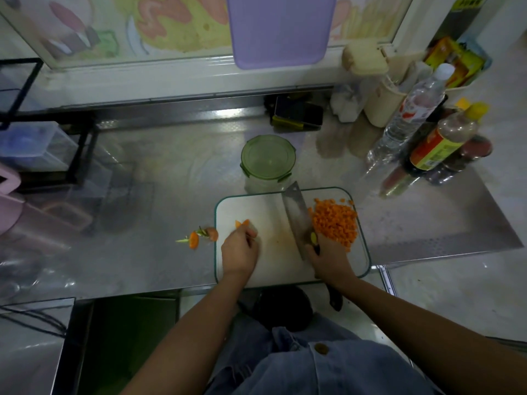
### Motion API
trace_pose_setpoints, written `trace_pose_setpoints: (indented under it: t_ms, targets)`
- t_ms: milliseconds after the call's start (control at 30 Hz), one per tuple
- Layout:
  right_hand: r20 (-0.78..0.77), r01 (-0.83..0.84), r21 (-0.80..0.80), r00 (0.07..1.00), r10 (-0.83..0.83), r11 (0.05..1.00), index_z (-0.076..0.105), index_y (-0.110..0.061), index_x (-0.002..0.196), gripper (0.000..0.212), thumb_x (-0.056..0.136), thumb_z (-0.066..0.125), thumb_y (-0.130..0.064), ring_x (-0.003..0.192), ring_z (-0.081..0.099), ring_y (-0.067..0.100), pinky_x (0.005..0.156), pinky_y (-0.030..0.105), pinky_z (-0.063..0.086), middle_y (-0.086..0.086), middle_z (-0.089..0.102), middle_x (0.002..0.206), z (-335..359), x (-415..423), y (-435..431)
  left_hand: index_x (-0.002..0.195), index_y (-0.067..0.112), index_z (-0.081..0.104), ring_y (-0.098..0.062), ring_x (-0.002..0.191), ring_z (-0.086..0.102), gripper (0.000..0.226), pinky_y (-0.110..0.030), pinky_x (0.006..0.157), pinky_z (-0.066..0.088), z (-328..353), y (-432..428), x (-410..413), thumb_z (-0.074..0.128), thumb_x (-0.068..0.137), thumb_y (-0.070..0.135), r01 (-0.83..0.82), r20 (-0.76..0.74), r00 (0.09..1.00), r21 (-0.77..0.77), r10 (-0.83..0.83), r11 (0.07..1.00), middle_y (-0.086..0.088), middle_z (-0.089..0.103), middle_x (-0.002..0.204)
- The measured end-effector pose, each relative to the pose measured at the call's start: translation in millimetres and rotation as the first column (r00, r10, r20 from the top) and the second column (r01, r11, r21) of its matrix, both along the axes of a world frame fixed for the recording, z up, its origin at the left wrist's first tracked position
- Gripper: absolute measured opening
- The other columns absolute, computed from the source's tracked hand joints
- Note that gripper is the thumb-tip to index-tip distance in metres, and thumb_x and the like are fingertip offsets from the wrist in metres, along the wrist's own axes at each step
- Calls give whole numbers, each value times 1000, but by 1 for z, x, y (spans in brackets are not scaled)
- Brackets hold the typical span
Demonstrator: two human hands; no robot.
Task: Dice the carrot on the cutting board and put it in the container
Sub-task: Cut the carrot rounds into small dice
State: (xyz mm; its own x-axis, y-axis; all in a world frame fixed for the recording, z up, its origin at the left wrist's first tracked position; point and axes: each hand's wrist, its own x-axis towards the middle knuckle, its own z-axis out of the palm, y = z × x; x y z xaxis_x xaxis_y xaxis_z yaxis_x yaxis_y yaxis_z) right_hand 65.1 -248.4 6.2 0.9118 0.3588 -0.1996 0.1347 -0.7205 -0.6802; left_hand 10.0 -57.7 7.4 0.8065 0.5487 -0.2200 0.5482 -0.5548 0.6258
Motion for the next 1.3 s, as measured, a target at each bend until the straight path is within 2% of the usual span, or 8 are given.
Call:
trace_pose_setpoints:
  t_ms: [233, 567, 633, 733, 800, 900, 1167, 1300]
  targets:
    - [10, -168, -33, 986, 168, 985, 27, -32, 64, 43, 92, 53, -13, 46, 31, 4, 46, 22, 20, -8, 31, 52, 1, -11, 19, 92, 10, 65, -29, 87, 64, 10, -33, 77, 45, 0, 7, -3, 58, 85, 9, 21, 8, 1000, -46, -20, 999, -11, 69, 89]
    - [103, 1, -122, 995, 12, 993, 52, -9, 82, 15, 92, 54, -19, 57, 52, 23, 52, 36, 41, 1, 48, 61, 7, -10, 7, 90, 7, 63, -29, 84, 62, 19, -31, 68, 40, 3, 0, 6, 53, 94, 22, 49, -63, 997, -52, -52, 997, -11, 67, 89]
    - [131, -30, -192, 990, 56, 981, 49, -11, 89, 11, 90, 55, -21, 57, 52, 23, 50, 34, 40, 0, 47, 63, 13, -12, 14, 88, 8, 63, -25, 72, 63, 33, -34, 65, 47, 9, -6, 12, 46, 99, 35, 11, -13, 1000, -250, -15, 968, -9, 66, 78]
    - [207, -73, -268, 970, 131, 961, 48, -11, 97, 19, 82, 56, -17, 57, 56, 26, 48, 38, 46, 2, 51, 66, 16, -16, 20, 96, 8, 60, -23, 58, 59, 41, -31, 53, 50, 26, -23, 23, 38, 101, 42, -43, 0, 998, -738, 64, 674, -13, 65, 71]
    - [268, -118, -250, 945, 185, 961, 50, -10, 97, 20, 78, 56, -15, 55, 56, 26, 46, 41, 47, 6, 57, 67, 13, -17, 18, 97, 6, 57, -26, 55, 60, 39, -30, 50, 50, 31, -33, 26, 40, 100, 41, -20, 11, 999, -784, 45, 621, -16, 65, 69]
    - [298, -191, -184, 924, 241, 964, 55, -10, 101, 30, 73, 54, -23, 58, 60, 29, 44, 37, 46, 8, 62, 73, 8, -17, 11, 90, 1, 54, -25, 52, 59, 26, -36, 54, 52, 25, -39, 28, 41, 101, 22, -62, -3, 997, -684, 81, 727, -20, 62, 71]
    - [246, -161, 1, 957, 156, 987, 63, -25, 118, 42, 91, 38, -49, 83, 56, 13, 62, 23, 39, -4, 57, 92, 11, -8, 3, 68, 5, 47, -19, 36, 50, 37, -24, 38, 44, 19, -34, 25, 37, 101, 19, -189, -45, 978, -598, 203, 779, -19, 55, 54]
    - [183, -263, 0, 949, 259, 965, 44, -37, 138, 58, 90, 23, -62, 126, 33, 25, 100, 32, 27, 11, 40, 137, 3, -9, 6, 67, 6, 48, -21, 38, 49, 38, -24, 37, 40, 18, -33, 27, 39, 100, 21, -206, -48, 974, -607, 223, 768, -18, 55, 56]
